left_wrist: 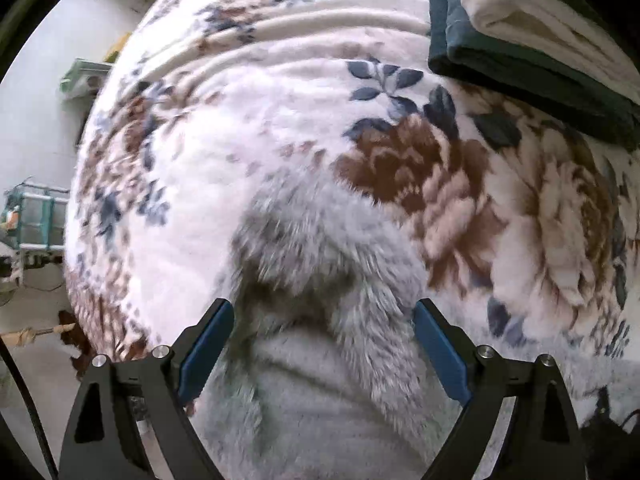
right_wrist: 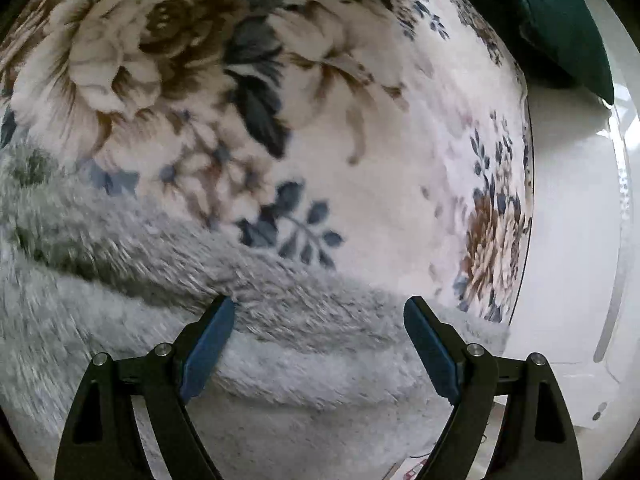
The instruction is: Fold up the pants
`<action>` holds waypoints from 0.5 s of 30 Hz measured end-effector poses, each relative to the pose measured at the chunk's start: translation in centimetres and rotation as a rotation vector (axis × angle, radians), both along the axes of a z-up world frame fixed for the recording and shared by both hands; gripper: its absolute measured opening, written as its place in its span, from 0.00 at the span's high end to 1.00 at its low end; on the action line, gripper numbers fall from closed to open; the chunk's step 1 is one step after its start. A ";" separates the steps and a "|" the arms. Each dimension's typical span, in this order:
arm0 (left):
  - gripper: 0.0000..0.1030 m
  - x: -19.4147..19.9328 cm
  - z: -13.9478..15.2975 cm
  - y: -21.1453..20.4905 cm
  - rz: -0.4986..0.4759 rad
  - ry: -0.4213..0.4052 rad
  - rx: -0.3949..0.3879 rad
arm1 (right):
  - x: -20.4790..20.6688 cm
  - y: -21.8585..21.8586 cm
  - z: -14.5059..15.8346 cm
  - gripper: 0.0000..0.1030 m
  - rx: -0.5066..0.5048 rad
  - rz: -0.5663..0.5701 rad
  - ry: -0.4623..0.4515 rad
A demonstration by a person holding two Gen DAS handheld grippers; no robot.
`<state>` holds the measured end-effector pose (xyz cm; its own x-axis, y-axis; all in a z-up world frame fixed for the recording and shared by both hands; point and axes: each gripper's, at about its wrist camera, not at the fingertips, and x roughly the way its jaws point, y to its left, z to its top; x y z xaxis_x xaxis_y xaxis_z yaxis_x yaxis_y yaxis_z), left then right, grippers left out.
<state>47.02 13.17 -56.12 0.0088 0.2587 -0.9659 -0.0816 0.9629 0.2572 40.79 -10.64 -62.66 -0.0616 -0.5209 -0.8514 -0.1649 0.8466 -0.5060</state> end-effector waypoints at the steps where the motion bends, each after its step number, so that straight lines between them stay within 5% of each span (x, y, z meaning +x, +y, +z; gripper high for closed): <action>1: 0.11 0.5 -0.4 0.0 -0.006 0.008 -0.002 | 0.2 0.3 -0.2 0.14 -0.006 -0.003 0.007; 3: 0.13 1.3 -1.3 0.2 -0.023 0.013 -0.029 | 0.6 0.5 -0.7 0.14 -0.014 -0.006 0.017; 5: 0.38 1.7 -2.0 0.4 -0.042 0.011 -0.085 | 1.2 0.4 -1.1 0.14 -0.015 -0.016 0.025; 6: 0.66 1.7 -2.2 0.7 -0.037 0.008 -0.125 | 1.2 0.3 -1.2 0.14 -0.014 -0.019 0.028; 7: 0.79 1.6 -2.3 1.2 -0.027 0.000 -0.167 | 1.2 0.5 -1.1 0.14 -0.015 -0.019 0.027; 12: 0.87 -1.8 1.6 4.4 0.008 -0.129 -0.263 | 1.0 0.1 -0.6 0.14 -0.027 -0.002 0.028; 15: 0.87 -6.1 4.3 7.5 0.109 -0.172 -0.309 | 0.5 0.4 -0.1 0.14 -0.014 0.006 0.030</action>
